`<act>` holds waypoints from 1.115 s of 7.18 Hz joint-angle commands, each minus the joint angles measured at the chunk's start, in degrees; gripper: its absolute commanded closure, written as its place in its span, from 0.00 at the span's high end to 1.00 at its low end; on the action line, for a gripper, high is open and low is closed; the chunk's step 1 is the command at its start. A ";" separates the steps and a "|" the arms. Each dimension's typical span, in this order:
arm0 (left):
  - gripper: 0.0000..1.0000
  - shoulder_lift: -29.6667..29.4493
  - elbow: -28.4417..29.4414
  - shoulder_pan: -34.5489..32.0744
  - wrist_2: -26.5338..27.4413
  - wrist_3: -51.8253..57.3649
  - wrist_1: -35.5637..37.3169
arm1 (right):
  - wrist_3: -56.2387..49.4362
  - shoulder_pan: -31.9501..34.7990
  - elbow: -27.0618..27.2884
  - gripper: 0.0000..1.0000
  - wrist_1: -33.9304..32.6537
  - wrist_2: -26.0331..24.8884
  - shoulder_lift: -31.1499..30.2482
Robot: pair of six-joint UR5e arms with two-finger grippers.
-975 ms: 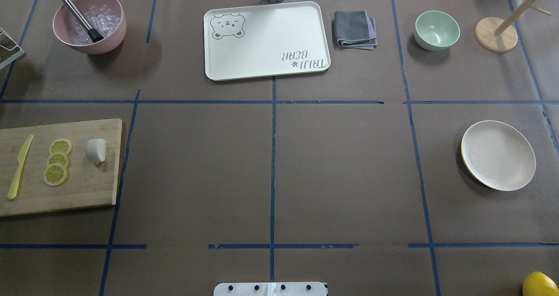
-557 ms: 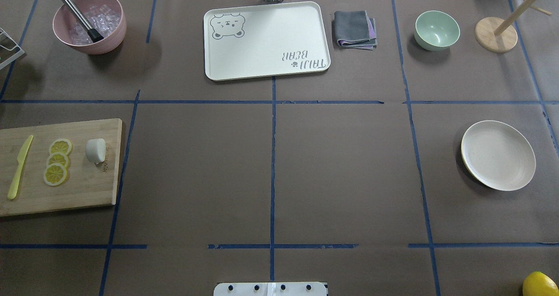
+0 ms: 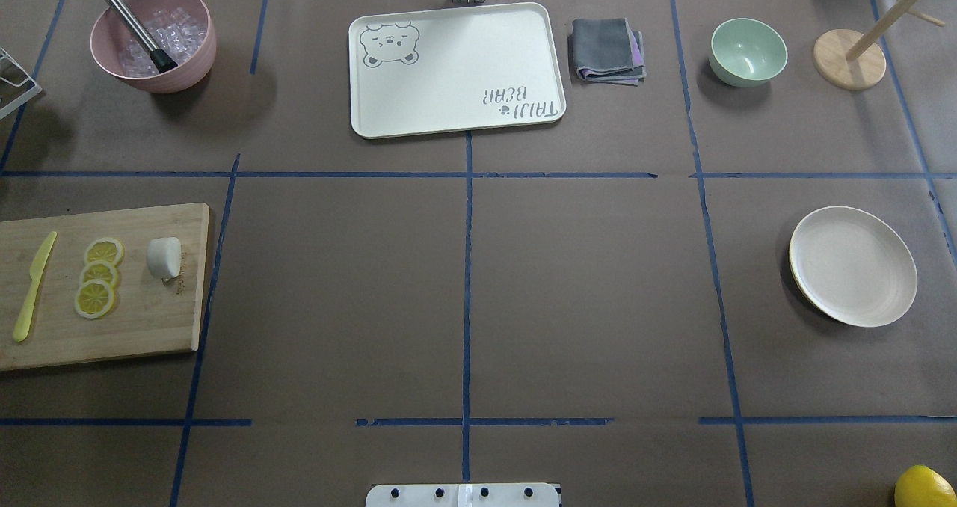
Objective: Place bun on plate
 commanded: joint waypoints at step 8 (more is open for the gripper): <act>1.00 2.07 -1.81 0.05 0.04 -0.07 -0.33 | 47.84 -22.54 -9.16 0.99 34.91 -2.75 2.45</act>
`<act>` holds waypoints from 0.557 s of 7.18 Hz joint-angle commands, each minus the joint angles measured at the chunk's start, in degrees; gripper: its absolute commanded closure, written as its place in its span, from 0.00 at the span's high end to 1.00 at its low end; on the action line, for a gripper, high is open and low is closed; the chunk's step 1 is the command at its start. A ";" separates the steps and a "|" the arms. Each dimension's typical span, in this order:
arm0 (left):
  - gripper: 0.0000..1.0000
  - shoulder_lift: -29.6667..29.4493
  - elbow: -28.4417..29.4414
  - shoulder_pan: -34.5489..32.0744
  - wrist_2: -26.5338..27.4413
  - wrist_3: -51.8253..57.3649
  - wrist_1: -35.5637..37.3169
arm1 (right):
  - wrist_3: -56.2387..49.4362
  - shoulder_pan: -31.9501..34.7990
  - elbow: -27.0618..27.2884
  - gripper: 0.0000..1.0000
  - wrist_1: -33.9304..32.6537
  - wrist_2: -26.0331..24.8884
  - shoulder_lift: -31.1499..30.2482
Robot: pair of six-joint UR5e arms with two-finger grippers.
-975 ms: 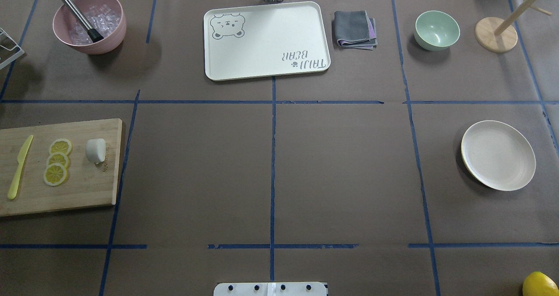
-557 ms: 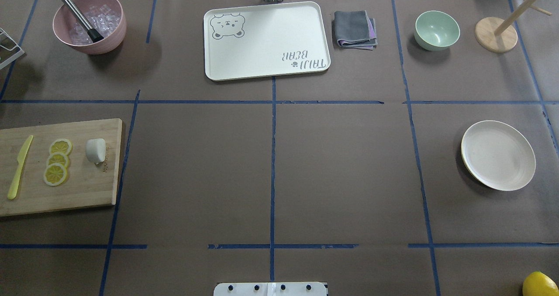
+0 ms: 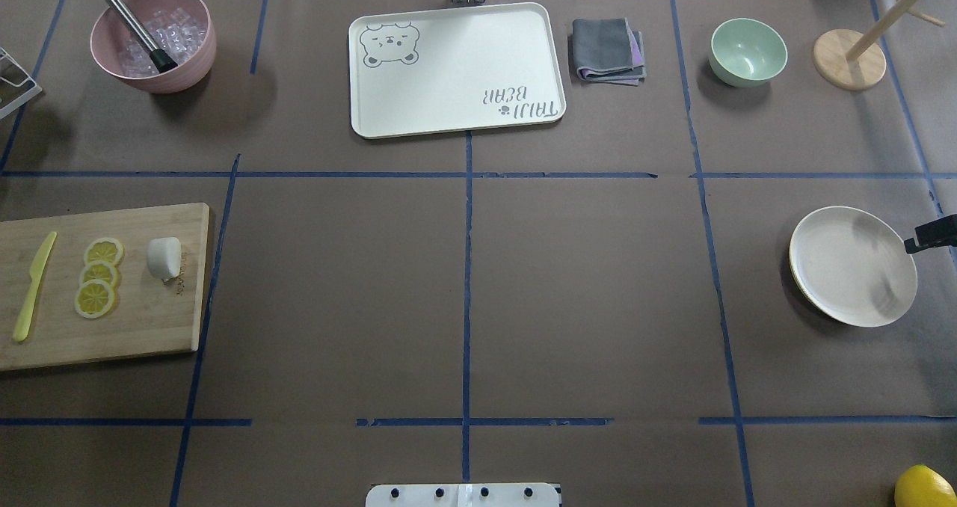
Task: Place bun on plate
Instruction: 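Reach the right gripper to the white plate rim and grasp it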
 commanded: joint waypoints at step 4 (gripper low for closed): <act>1.00 0.08 0.00 0.00 0.01 0.00 0.02 | 1.09 -4.15 -1.47 0.83 0.10 -0.11 0.69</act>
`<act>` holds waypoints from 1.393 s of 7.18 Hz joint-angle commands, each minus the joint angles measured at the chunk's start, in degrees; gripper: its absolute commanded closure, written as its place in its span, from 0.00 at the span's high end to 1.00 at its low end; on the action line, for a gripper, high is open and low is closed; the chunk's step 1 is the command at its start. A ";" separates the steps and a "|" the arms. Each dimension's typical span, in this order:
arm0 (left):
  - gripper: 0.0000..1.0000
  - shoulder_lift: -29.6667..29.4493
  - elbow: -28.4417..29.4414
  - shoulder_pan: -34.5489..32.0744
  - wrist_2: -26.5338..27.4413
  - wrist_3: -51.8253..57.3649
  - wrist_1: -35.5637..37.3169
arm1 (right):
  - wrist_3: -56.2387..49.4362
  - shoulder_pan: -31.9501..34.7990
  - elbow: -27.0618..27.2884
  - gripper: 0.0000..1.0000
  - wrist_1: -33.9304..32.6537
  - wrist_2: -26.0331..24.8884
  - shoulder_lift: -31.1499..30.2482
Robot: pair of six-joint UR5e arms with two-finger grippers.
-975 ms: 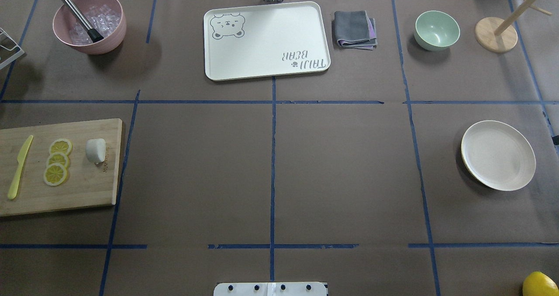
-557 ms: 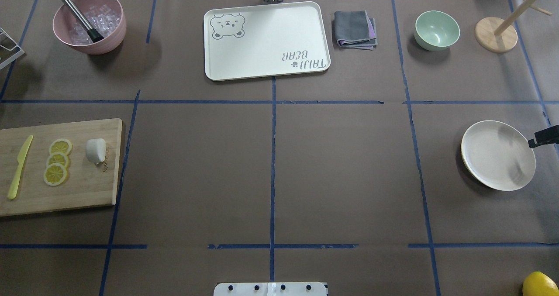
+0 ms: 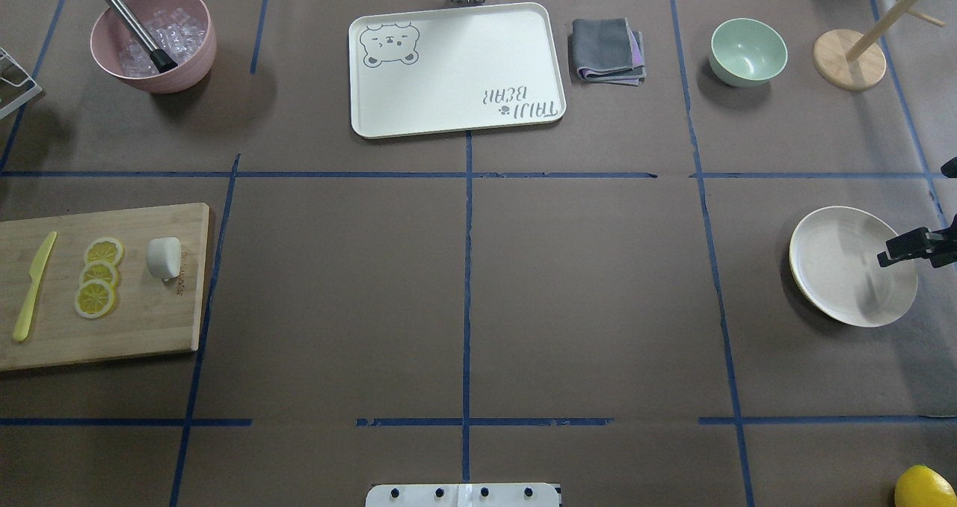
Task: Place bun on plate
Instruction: 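Reach the right gripper to the white plate rim and grasp it, then slide the white plate with the right gripper toward the table center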
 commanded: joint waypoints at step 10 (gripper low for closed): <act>1.00 0.00 -0.05 0.00 -0.09 0.00 0.00 | 35.50 -6.01 11.75 0.00 0.00 8.29 12.73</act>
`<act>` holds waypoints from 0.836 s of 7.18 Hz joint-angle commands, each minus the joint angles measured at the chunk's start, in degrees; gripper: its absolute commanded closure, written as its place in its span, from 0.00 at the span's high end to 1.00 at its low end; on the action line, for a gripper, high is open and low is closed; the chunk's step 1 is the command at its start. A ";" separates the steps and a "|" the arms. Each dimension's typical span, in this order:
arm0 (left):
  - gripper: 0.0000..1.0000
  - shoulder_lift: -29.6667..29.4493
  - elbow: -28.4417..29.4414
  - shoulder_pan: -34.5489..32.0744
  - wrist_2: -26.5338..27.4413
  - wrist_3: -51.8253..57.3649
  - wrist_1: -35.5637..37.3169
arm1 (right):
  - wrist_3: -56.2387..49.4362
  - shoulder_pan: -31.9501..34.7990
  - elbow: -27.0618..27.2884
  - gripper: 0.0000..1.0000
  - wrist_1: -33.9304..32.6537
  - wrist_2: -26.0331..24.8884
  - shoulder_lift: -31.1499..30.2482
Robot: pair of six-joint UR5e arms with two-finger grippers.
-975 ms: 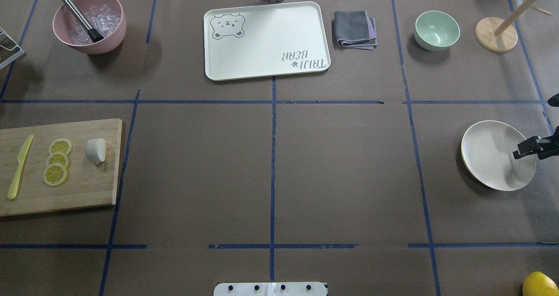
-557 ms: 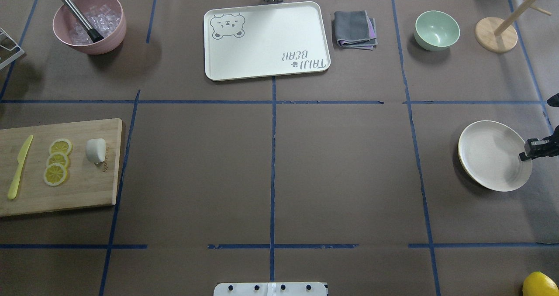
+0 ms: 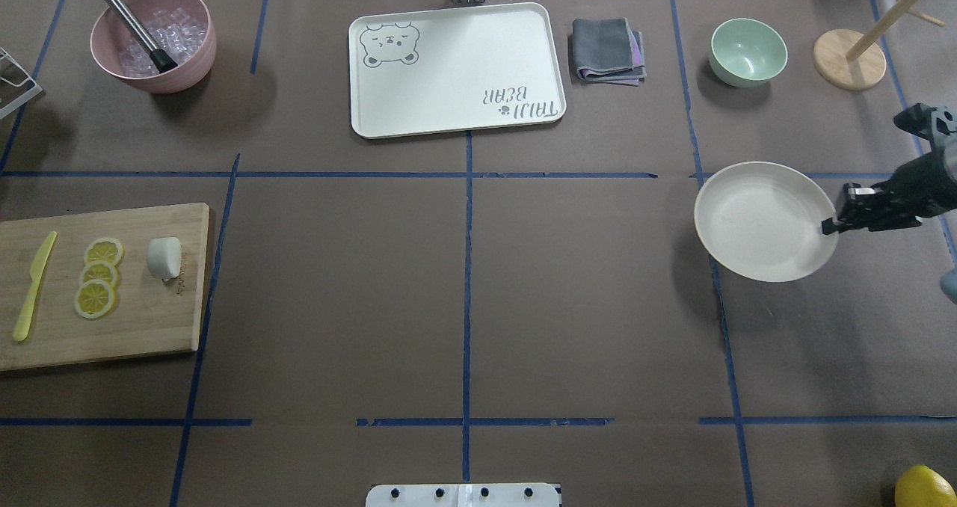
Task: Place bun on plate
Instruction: 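Slide the white plate with the right gripper toward the table center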
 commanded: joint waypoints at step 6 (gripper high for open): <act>1.00 0.00 -1.93 0.00 0.00 -0.09 0.09 | 38.49 -28.61 -4.79 0.00 -0.98 -23.96 29.73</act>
